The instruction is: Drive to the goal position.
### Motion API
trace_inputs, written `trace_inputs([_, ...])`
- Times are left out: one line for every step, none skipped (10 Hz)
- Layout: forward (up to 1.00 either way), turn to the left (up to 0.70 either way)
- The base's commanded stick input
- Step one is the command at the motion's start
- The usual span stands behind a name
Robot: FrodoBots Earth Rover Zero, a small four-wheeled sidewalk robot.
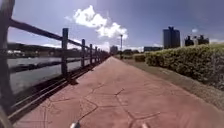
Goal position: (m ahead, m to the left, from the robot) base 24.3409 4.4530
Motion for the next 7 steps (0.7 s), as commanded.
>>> trace_inputs([0.85,0.0])
trace_inputs([0.85,0.0])
trace_inputs([0.85,0.0])
trace_inputs([0.85,0.0])
trace_inputs([0.85,0.0])
trace_inputs([0.85,0.0])
trace_inputs([0.85,0.0])
